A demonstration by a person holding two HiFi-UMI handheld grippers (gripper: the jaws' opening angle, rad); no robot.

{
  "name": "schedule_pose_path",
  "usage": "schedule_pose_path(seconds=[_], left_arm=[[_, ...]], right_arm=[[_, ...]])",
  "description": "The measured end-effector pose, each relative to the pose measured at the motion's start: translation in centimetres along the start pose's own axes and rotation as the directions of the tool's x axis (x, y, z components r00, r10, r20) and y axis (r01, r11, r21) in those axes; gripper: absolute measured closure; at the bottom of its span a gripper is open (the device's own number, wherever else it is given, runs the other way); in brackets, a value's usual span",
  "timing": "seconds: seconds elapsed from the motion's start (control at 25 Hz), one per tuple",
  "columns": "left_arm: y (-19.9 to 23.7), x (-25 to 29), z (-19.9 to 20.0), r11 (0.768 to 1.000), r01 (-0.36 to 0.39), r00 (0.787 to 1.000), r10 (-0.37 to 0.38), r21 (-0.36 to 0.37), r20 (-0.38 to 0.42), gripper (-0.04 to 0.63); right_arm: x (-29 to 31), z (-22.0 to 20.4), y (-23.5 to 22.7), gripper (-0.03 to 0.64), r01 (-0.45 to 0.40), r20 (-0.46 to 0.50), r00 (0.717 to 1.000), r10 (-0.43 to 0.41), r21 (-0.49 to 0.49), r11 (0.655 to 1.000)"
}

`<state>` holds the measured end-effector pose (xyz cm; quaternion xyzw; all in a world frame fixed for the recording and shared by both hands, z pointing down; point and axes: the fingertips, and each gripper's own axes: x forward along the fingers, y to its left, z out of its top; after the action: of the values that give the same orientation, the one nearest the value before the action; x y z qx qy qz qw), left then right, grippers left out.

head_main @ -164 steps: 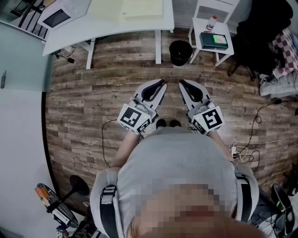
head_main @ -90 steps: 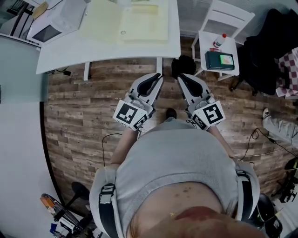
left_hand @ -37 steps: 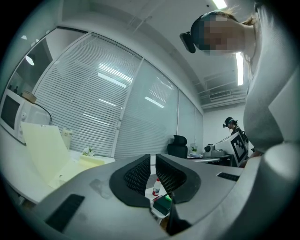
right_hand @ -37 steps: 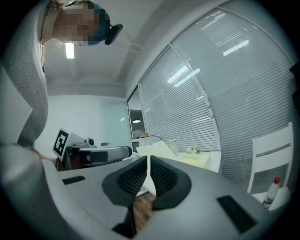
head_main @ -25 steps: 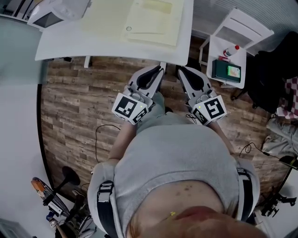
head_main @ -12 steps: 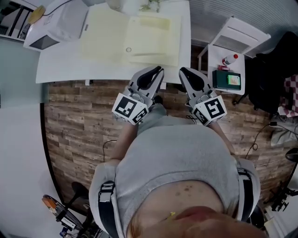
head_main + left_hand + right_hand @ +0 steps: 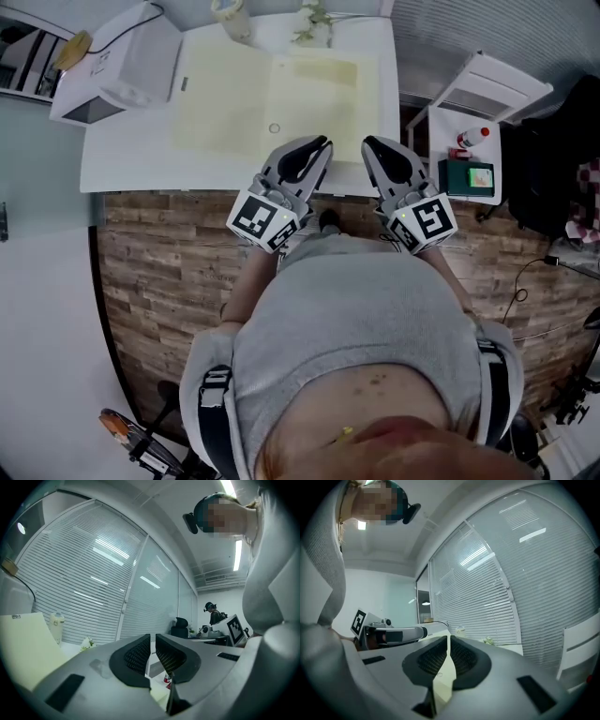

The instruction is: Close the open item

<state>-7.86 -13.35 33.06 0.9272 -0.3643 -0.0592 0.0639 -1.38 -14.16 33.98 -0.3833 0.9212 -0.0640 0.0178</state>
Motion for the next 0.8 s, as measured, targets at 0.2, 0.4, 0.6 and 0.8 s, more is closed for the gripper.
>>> schedule_pose_path(seconds=[0.2,0.4,0.6,0.8], left_arm=[[2.2,0.3,-0.6,1.000,0.022,1.000,-0.022,-0.010,-0.017,0.555],[3.5,0.4,-0.8,0.999,0.042,0.999,-0.043,-0.015,-0.022,0.555],[4.4,0.3,-0.5,0.998,0.056,0.998,-0.056,-0.015,-0.021,0.555],[4.6,0.9,-0.7,0.998,0.066,0.998,-0.066,-0.019,-0.024,0.555]], right_arm=[[2.2,-0.6,-0.4,0.540,0.017,-0.009,1.000,-0.017,-0.004,1.000],[3.8,-1.2,-0.4,0.540,0.031,-0.017,0.999,-0.031,0.009,0.999],[4.9,-1.2,-0.2,0.540,0.038,-0.035,0.999,-0.038,0.004,0.999],[5.0,-1.2,-0.8,0.540,0.041,-0.054,0.998,-0.041,0.002,0.999]])
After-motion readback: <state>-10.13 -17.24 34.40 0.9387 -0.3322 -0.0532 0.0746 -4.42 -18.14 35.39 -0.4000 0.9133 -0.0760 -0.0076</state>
